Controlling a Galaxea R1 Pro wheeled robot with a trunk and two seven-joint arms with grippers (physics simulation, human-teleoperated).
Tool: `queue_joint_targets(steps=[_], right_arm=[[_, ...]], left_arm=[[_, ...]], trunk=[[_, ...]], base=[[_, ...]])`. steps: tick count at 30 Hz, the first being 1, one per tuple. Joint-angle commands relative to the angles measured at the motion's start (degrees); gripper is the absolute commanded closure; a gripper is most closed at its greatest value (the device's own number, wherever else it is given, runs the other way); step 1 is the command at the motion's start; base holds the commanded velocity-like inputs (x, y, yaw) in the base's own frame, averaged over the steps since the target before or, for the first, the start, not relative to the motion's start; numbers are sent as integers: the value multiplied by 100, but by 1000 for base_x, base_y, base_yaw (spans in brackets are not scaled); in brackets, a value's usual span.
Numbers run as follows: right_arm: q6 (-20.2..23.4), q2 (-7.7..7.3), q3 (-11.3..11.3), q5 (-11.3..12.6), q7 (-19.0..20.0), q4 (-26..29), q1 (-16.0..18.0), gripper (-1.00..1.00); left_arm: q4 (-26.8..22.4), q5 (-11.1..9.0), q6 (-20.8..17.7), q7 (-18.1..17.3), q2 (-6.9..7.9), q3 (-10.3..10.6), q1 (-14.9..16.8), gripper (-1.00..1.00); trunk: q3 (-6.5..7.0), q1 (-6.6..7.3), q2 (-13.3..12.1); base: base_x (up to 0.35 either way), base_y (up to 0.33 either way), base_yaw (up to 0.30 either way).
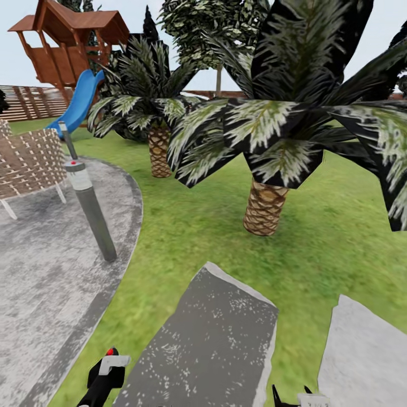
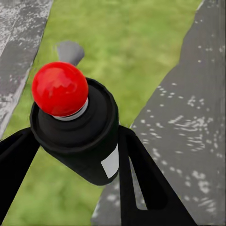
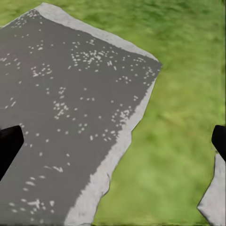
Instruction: In the garden, pick up the pesticide atomizer on the floor and spray pesticide onto both trees until each tree trunk is fully covered.
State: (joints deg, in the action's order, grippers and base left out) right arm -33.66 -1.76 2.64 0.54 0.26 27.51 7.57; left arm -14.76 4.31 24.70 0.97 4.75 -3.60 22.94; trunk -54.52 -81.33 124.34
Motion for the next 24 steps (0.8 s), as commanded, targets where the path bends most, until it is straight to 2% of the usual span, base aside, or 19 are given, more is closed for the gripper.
queue_joint_targets(steps=[1,8,24], right_arm=[[0,0,0,-1,0,0,1,-100],[0,0,0,1,0,0,4,-100],[0,0,0,-1,0,0,2,-100]], left_arm=[[-1,0,0,0,0,0,0,100],[-1,0,0,0,4,0,0,100],[-1,0,0,0,7,0,0,100]], trunk=[[-4,0,0],[-30,0,0],[-88,0,0]], base=[[-81,-269,-272],[-57,-212,-272],[-2,-10,-273]])
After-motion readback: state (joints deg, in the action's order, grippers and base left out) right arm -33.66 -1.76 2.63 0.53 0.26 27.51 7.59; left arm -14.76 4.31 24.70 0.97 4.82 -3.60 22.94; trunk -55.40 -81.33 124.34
